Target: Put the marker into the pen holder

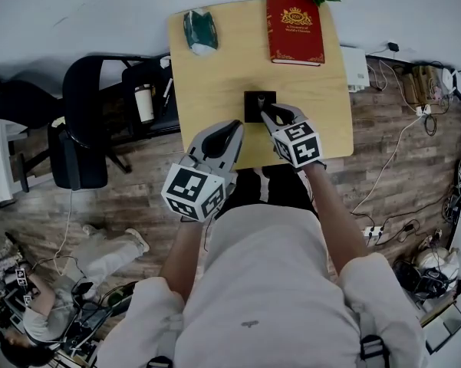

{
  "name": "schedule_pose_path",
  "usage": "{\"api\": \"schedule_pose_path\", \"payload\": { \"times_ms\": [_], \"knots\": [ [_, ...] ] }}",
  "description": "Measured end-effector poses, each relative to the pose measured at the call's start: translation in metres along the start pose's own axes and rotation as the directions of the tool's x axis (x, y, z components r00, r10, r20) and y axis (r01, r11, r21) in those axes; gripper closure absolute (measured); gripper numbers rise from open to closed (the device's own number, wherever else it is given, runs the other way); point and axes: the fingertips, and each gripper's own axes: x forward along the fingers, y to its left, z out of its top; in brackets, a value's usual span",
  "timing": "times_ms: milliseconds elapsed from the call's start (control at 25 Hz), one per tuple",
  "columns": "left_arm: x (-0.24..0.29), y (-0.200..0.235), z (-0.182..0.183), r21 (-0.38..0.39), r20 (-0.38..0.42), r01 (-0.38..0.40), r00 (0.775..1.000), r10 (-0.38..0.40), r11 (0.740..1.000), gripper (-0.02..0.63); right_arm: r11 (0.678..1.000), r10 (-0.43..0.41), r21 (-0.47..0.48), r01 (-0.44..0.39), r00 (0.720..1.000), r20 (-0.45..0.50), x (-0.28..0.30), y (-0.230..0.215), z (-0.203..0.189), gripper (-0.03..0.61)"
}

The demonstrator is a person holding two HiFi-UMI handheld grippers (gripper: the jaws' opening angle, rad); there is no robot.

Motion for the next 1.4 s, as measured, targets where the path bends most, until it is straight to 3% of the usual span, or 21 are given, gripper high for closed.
{"api": "schedule_pose_path", "payload": {
  "times_ms": [880, 1400],
  "knots": [
    [-0.01, -0.014, -0.003, 0.022, -0.001, 0.039, 0.999, -0.039, 0.999, 0.598, 0.998, -0.059, 0.019, 0.058, 0.997, 0.041, -0.026, 0.003, 0.006, 0.516],
    [-0.01, -0.039, -0.019, 0.027, -0.02, 0.003, 1.0, -0.002, 1.0, 0.597, 0.998, -0.054, 0.025, 0.053, 0.997, 0.053, -0.061, -0.002, -0.021, 0.525]
  ]
}}
